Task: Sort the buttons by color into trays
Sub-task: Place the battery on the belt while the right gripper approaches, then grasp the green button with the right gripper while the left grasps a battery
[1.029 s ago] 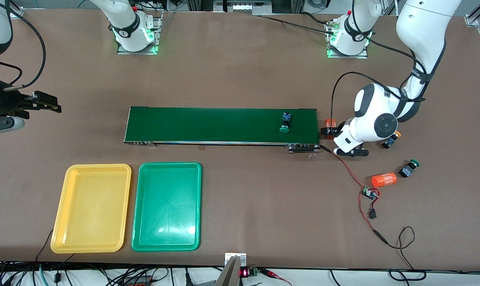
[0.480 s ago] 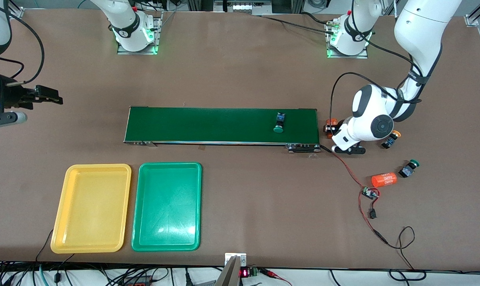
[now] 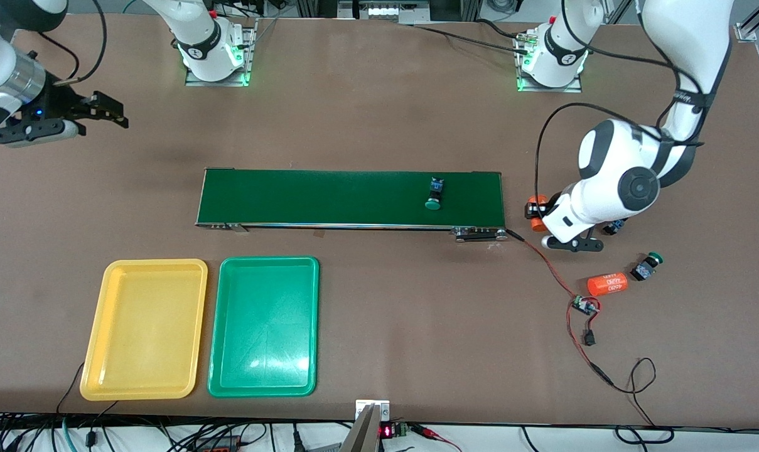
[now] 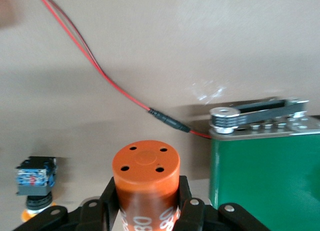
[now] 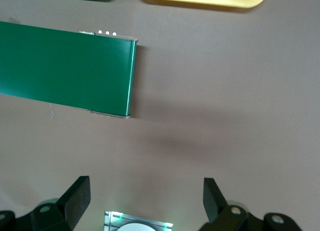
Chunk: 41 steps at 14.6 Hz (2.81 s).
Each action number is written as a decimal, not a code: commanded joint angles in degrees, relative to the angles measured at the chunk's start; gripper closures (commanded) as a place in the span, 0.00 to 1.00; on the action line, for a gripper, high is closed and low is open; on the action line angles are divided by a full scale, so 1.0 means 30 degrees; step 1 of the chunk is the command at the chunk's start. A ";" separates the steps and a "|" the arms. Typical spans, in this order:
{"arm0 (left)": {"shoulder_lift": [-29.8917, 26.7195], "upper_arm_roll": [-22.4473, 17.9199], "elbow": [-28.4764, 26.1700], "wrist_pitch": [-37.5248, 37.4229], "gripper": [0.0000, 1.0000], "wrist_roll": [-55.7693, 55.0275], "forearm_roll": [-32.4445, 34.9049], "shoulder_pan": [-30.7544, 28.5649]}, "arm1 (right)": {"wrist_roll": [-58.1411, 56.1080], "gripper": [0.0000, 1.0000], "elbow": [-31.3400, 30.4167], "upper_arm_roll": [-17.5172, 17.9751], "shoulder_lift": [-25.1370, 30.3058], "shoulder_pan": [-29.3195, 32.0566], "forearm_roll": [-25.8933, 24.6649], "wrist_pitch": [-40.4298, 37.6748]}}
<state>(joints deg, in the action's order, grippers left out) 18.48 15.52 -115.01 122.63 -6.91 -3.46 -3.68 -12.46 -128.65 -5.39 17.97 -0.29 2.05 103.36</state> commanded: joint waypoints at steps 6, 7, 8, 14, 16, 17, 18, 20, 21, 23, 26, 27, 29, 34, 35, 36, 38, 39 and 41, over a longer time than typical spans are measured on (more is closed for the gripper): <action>-0.0243 0.2705 -0.0218 -0.0361 1.00 1.1615 0.0216 0.1576 | 0.6785 0.00 -0.0828 0.3671 0.0984 -0.1540 0.0226 0.1198; -0.0243 0.2910 -0.0189 -0.0274 1.00 1.1882 0.0303 0.1985 | 0.7283 0.00 -0.0828 0.3731 0.0955 -0.1862 0.0226 0.1258; -0.0214 0.2941 -0.0189 -0.0186 1.00 1.2581 0.0420 0.2337 | 0.7665 0.00 -0.0828 0.3732 0.0867 -0.2271 0.0226 0.1288; 0.0636 0.2941 -0.0335 0.2041 1.00 1.9289 0.4255 0.3453 | 1.0964 0.00 -0.0624 0.3761 -0.0214 -0.5254 0.1837 0.3308; 0.0753 0.2941 -0.0538 0.2042 0.99 1.9794 0.4610 0.3483 | 1.3254 0.00 -0.0389 0.3790 -0.1034 -0.7275 0.1575 0.4008; 0.0782 0.2941 -0.0627 0.2042 0.95 1.9766 0.4582 0.3483 | 1.4105 0.00 -0.0302 0.3848 -0.1618 -0.8271 0.1486 0.4505; 0.0782 0.2941 -0.0657 0.2042 0.76 1.9534 0.4553 0.3483 | 1.4897 0.00 -0.0098 0.4081 -0.2320 -0.9035 0.1485 0.5032; 0.0637 0.2941 -0.0716 0.1983 0.00 1.9647 0.4552 0.3483 | 1.6567 0.00 0.0633 0.4462 -0.3756 -0.9889 0.1427 0.5913; 0.0230 0.2941 -0.0687 0.1838 0.00 1.9678 0.4552 0.3425 | 1.7213 0.00 0.1159 0.4609 -0.4516 -1.0153 0.1427 0.6207; -0.0941 0.2883 -0.0658 0.1342 0.00 1.9707 0.4494 0.3105 | 1.8269 0.00 0.2388 0.4611 -0.5864 -1.0826 0.1398 0.6268; -0.1298 0.2765 -0.0453 0.1600 0.00 1.9707 0.4259 0.0037 | 1.9969 0.00 0.3826 0.4640 -0.7421 -1.1502 0.0493 0.6356; -0.1095 0.2736 -0.0452 0.2037 0.00 1.9707 0.4317 -0.0960 | 2.0031 0.00 0.4062 0.4640 -0.7744 -1.1590 0.0460 0.6356; -0.0248 0.2358 -0.0482 0.3295 0.00 1.9736 0.4522 -0.2866 | 2.0032 0.00 0.4298 0.4640 -0.8068 -1.1591 0.0460 0.6559; 0.1626 -0.0484 0.0772 0.5055 0.00 1.9764 0.4551 -0.3372 | 2.0032 0.00 0.4473 0.4611 -0.8652 -1.1591 0.0460 0.7554; 0.2154 -0.0632 0.1503 0.5088 0.00 2.0317 0.4784 -0.3372 | 2.0032 0.00 0.4707 0.4611 -0.9003 -1.1591 0.0402 0.7992; 0.2652 -0.0691 0.2323 0.5147 0.00 2.1396 0.5512 -0.3372 | 2.0032 0.00 0.5144 0.4611 -0.9500 -1.1678 0.0198 0.8113; 0.3620 -0.0837 0.3847 0.5176 0.00 2.2312 0.6103 -0.3372 | 2.0061 0.00 0.6024 0.4611 -1.0321 -1.1796 -0.0388 0.8114; 0.4204 -0.1070 0.4347 0.5205 0.00 2.3069 0.6047 -0.3372 | 2.0264 0.00 0.6375 0.4611 -1.0702 -1.1854 -0.0390 0.8114; 0.5376 -0.1394 0.4966 0.6108 0.00 2.4069 0.5901 -0.3662 | 2.1258 0.00 0.7224 0.4611 -1.1580 -1.1855 -0.0419 0.8172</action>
<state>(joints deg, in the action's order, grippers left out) 29.49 12.76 -104.38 139.16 61.50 13.51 -14.52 48.00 -111.19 8.68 -13.09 -35.11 1.92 127.92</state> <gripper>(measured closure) 0.000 0.000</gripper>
